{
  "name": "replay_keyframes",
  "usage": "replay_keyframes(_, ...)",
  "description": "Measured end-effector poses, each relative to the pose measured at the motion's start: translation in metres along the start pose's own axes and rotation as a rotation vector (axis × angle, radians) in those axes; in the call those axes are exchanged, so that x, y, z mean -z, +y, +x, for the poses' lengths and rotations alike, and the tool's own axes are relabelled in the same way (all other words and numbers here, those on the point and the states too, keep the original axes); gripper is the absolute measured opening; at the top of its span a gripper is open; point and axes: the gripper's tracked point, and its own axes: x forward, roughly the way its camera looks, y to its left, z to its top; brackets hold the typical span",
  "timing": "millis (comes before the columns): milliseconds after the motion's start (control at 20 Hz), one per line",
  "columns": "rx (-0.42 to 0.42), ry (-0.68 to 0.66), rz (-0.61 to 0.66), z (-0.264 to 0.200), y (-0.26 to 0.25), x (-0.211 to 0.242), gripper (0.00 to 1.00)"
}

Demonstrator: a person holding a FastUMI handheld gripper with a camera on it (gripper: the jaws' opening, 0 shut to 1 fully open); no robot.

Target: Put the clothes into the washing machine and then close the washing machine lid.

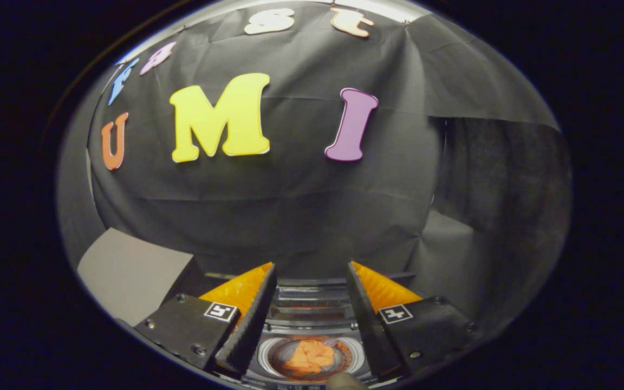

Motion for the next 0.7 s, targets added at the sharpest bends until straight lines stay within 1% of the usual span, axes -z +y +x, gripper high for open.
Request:
replay_keyframes(300,-0.004,0.030,0.008,0.045,0.005,-0.009,0.81)
replay_keyframes(500,-0.017,0.100,0.025,0.082,0.009,0.006,0.81)
replay_keyframes(700,0.014,0.173,0.037,0.113,0.002,0.030,0.81)
